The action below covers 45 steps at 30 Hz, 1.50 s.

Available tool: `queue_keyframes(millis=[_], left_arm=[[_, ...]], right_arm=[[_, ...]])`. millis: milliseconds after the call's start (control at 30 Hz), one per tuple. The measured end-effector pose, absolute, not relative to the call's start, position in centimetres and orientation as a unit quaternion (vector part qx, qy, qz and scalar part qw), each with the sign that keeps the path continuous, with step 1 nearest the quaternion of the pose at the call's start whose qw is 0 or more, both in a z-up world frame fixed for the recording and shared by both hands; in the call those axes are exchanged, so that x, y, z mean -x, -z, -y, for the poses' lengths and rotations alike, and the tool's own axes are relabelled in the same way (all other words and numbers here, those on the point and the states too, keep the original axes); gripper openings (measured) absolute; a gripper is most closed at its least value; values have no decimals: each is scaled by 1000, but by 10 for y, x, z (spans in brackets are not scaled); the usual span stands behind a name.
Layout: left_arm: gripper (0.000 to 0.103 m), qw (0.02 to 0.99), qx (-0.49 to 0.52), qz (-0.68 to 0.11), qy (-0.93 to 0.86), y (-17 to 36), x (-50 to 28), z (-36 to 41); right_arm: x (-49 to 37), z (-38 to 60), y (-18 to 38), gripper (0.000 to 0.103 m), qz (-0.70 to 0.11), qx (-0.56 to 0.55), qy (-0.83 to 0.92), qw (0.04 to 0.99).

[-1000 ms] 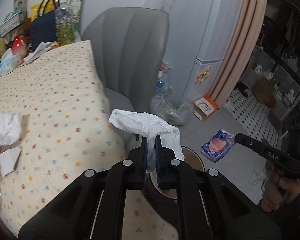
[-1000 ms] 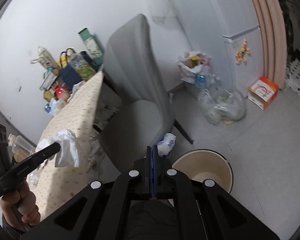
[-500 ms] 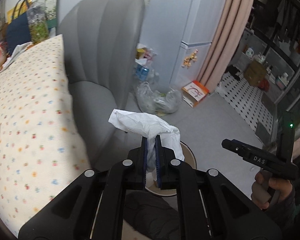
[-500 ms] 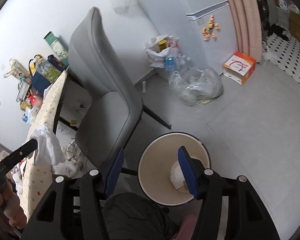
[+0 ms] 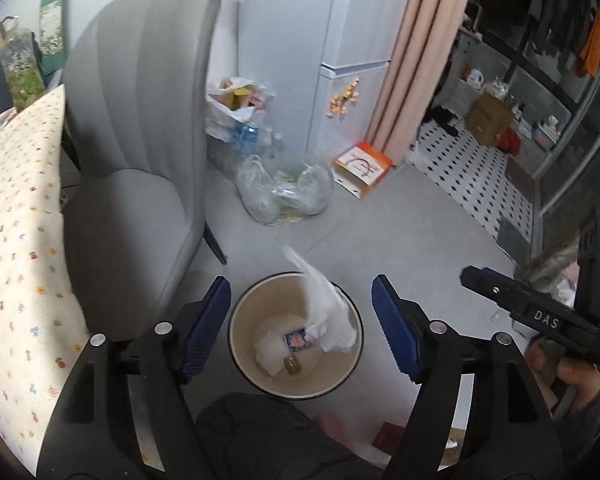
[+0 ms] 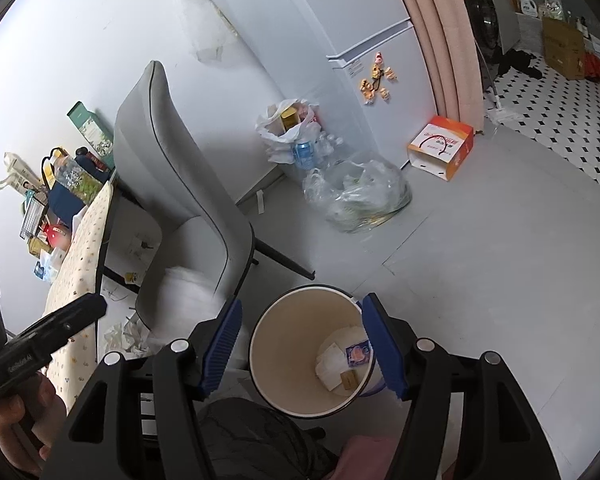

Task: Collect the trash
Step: 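Open the left tool over the bin to drop the white tissue, then move both tools back over the remaining trash on the table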

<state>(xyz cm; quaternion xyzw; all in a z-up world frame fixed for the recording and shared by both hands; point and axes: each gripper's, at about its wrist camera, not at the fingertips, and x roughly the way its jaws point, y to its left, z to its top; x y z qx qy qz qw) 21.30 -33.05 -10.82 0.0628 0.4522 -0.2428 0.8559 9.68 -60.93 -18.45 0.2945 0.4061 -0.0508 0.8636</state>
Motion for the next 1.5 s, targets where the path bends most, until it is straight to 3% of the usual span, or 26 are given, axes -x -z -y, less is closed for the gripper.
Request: queue_keyframes(millis=[167,433,567,800,1500], left_arm=[[87,867,-51,-445,217,98,-212,309],[90,886,-19,-423,191,77,-204,265],[94,895,-6,-409,177,66,-202,244],[95,910,24,-389,144,52,-192,193],[95,934,134,-330,13,31,-151,23]], right_arm=[[-98,605,184,63,-408,-295,47,863],[-102,583,166,68,-401,-277,27,873],[-104,568,152,82,-395,-262,21,880],[-109,529,128,95,-384,-228,0,895],[-129,400,79,95,-384,-162,-108,903]])
